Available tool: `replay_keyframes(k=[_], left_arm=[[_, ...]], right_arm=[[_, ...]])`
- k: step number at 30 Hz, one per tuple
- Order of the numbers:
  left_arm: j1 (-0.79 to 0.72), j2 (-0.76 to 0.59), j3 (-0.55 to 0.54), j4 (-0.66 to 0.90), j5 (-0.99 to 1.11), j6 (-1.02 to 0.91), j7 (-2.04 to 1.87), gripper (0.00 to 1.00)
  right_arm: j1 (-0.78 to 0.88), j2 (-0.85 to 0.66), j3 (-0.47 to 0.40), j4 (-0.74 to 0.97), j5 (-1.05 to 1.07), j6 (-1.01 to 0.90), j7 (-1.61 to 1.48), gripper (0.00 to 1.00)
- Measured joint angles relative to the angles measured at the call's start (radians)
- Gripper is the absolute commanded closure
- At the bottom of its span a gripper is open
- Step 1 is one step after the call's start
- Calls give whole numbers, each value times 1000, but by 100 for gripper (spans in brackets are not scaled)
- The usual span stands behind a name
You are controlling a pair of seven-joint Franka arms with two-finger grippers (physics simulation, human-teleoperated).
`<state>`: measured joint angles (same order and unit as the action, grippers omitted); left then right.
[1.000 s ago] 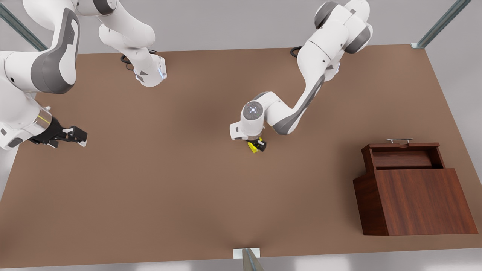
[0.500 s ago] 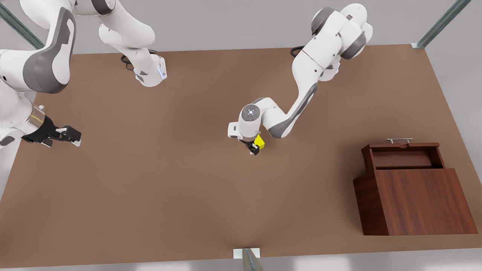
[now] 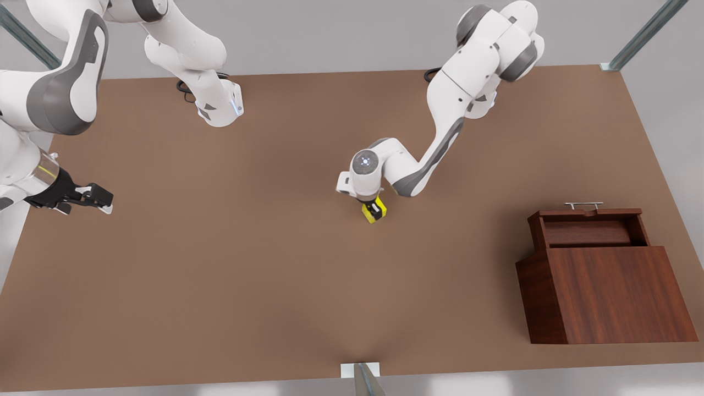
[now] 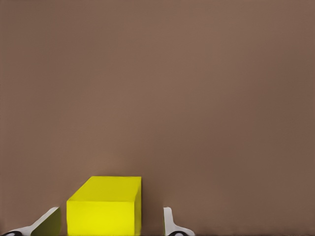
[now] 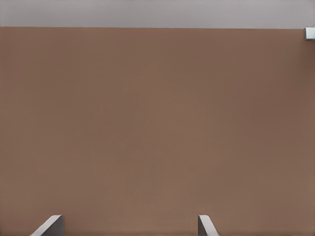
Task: Open the drawer with left arm, place the square in the middle with right arm, and place the square in the drawer with left arm
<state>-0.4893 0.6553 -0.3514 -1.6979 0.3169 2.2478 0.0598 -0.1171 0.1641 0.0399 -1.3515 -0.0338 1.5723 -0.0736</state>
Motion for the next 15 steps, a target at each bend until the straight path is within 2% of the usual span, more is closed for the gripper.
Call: replay_keyframes(k=[15], left_arm=[[0,13,20,-22,3,1,27,0]], right_arm=[[0,2,2,0,2,12,0,0]])
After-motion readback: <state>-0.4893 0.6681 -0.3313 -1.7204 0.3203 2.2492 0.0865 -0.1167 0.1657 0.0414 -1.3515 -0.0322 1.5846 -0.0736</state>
